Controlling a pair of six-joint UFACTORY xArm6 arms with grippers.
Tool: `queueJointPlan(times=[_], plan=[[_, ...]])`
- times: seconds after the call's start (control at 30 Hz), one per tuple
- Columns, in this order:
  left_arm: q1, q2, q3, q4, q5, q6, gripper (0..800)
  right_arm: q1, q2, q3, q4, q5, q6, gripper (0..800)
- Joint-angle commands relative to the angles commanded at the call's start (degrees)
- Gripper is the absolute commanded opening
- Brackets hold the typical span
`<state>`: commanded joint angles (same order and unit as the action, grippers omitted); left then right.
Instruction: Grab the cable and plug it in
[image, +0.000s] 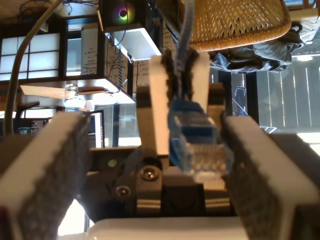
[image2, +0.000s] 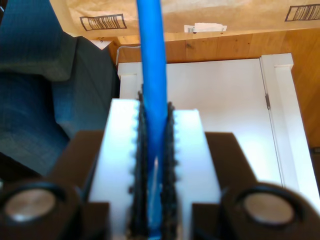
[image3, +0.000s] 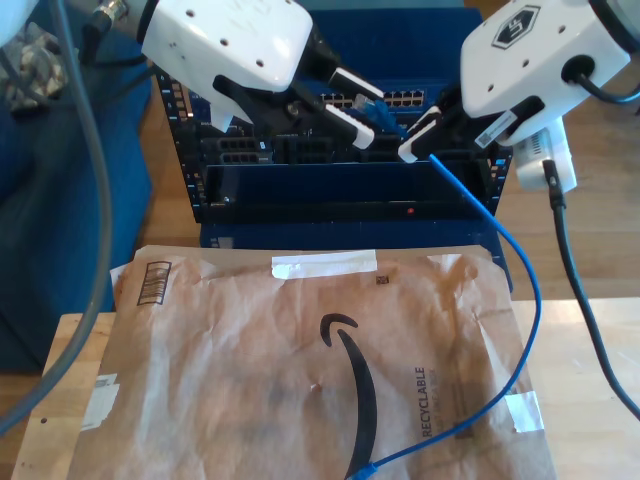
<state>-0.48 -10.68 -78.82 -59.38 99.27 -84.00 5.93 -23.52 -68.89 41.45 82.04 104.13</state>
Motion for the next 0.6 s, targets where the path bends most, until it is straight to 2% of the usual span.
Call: queueJointPlan(times=[0.13,0.6], plan=[[0.35,-0.09,0.00,0.00,0.00,0.00,274,-0.62,0.00,0.00,0.09,0.09,0.00,9],[1.23,0.00,0.09,-0.26,-0.09,0.09,260,-0.62,0.00,0.09,0.35,0.09,0.00,9]])
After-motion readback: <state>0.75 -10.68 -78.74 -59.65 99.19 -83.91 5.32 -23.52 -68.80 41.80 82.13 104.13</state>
